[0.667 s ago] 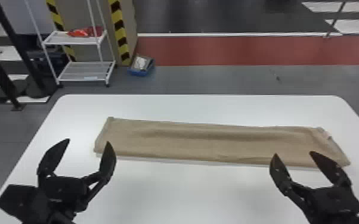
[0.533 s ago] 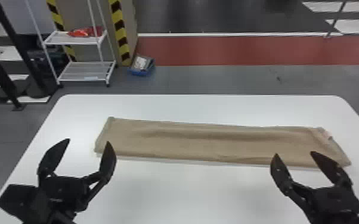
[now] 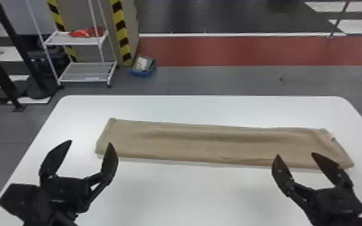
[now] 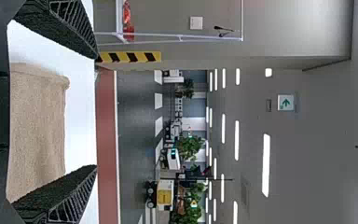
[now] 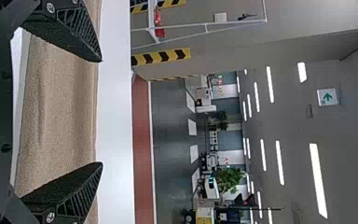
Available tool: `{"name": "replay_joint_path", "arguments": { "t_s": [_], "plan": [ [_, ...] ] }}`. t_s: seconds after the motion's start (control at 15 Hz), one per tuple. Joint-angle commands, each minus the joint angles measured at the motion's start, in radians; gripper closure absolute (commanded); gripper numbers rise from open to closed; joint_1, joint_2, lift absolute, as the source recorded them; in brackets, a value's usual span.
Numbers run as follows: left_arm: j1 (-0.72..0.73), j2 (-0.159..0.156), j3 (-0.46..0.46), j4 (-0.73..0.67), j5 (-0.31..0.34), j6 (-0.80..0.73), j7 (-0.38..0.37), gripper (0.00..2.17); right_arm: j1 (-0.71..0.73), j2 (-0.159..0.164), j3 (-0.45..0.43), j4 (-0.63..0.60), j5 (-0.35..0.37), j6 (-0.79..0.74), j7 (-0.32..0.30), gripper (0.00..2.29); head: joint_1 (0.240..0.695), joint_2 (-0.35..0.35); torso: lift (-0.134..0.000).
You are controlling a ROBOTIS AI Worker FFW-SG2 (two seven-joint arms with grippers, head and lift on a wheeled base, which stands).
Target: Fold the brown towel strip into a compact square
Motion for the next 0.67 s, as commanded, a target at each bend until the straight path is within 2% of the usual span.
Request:
{"name": "replay_joint_path", "arguments": {
  "t_s": [0.0,0.2,0.4,0.6],
  "plan": [
    [0.000,0.000,-0.001,0.000,0.000,0.002,-0.001,0.03,-0.001,0.002,0.000,0.000,0.001,-0.006,0.000,0.09,0.695,0.029,-0.116],
    [-0.011,0.000,-0.004,0.004,-0.006,0.008,0.001,0.03,-0.006,0.002,0.000,0.002,0.000,-0.003,0.000,0.09,0.695,0.027,-0.116],
    [-0.080,0.002,-0.001,0.055,-0.011,0.045,-0.002,0.04,-0.033,0.000,0.002,0.046,0.001,-0.006,0.000,0.09,0.695,0.026,-0.116],
    [-0.204,0.005,0.001,0.144,-0.011,0.176,-0.016,0.05,-0.049,0.002,0.003,0.068,0.006,-0.003,0.000,0.09,0.695,0.029,-0.116]
  ]
}}
